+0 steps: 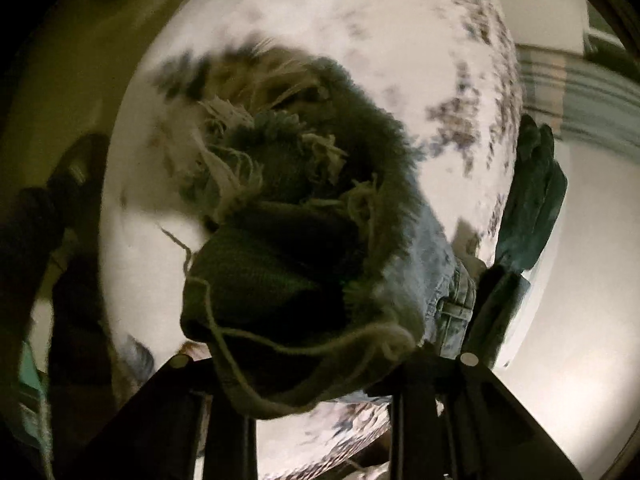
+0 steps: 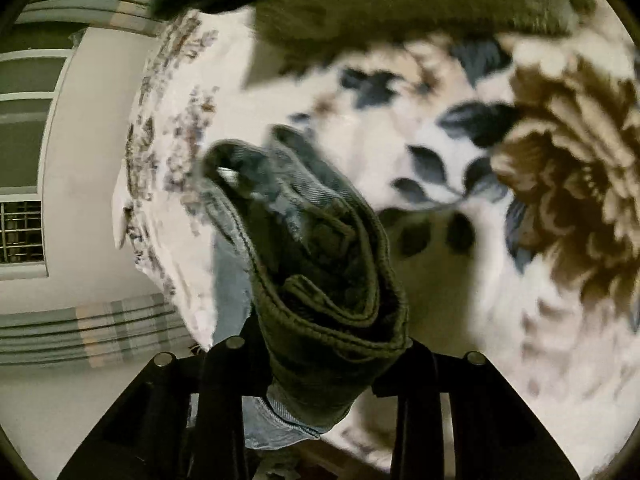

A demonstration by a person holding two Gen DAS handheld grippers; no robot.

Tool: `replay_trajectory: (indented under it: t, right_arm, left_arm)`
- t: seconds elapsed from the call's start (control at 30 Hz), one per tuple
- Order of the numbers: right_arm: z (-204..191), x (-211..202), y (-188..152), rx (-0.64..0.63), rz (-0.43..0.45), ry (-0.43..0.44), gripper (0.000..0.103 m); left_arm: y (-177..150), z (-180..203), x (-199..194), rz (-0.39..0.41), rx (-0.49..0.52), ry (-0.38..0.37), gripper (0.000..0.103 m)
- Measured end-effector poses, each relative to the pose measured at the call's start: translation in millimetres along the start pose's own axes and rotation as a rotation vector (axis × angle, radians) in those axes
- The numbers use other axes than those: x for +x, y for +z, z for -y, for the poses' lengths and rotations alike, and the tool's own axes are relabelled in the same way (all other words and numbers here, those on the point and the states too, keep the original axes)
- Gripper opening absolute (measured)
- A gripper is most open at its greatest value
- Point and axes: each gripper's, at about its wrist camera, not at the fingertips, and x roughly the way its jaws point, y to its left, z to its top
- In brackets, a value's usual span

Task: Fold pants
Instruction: 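Carry the folded shorts with both grippers onto the folded jeans stack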

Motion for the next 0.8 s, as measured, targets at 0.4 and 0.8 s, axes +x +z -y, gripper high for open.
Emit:
replay_trajectory:
  t: [0.4, 0.8]
  right_arm:
    - [-104, -140, 44, 0.016, 0.150, 0.143, 0.033]
    - [-155, -345, 182, 0.112, 0.582, 0.234, 0.033]
  left_arm:
    - [6, 193, -64, -0.031, 0.344, -0.051, 0.021]
    - [-41, 483, 12, -0.216, 0.701, -0.268, 0.021]
